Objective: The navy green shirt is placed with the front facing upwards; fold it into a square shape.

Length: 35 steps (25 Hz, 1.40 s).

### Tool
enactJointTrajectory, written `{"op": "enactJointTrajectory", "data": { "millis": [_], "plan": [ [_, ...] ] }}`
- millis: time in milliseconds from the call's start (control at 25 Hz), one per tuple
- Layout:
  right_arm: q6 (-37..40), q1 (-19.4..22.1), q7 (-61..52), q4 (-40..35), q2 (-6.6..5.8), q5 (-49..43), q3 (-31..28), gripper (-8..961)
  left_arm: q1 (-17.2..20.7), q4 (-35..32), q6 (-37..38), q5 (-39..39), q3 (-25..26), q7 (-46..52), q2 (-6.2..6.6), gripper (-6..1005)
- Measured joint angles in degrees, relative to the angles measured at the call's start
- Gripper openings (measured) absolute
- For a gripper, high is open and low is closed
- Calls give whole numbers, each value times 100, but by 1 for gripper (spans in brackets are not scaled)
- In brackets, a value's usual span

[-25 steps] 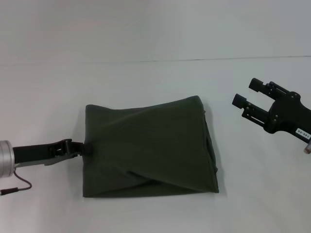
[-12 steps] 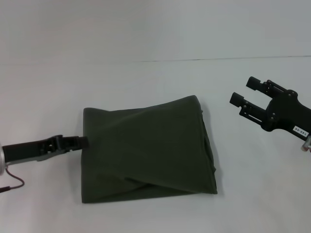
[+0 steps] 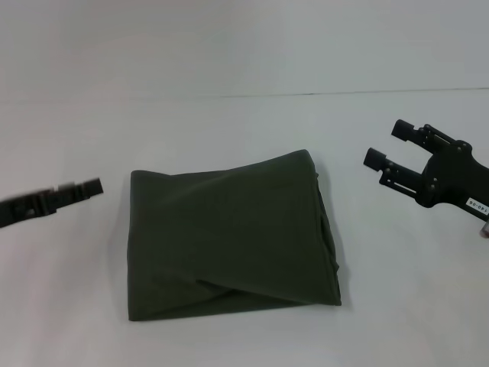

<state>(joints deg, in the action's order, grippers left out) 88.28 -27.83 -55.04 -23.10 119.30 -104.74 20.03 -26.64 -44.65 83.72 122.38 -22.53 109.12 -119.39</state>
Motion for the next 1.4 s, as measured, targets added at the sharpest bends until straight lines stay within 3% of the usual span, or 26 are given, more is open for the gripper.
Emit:
{"op": "enactJointTrajectory", "data": {
  "millis": [200,240,280,360,560,680,880,1400],
  "plan": [
    [239,33,-290,-311,-17,-12,747,744,19,-81,651,-491,54,-1322,14,634],
    [344,33,-333,-374,-19,-12,967,824,5,-121,817,-513,53,-1575,24,657],
    [441,33,-354,-426,-12,-12,1157,905,-5,-158,952,-513,47,-1765,29,732],
    [590,26,-360,-533,25,-12,1560,916,-17,-216,1202,-506,25,-2134,36,882],
    [655,-113,-312,-474,91,27,2462,937,-29,-228,2220,-246,-21,-2936,141,948],
    [656,-236,-250,-292,113,39,2733,938,-93,-256,2781,203,-24,-3073,183,941],
    [559,-510,-150,119,125,49,3143,938,-85,-289,2967,691,-24,-3157,186,937],
    [327,-763,-132,375,154,51,3339,938,28,-187,2912,739,47,-3786,139,937]
  ]
}}
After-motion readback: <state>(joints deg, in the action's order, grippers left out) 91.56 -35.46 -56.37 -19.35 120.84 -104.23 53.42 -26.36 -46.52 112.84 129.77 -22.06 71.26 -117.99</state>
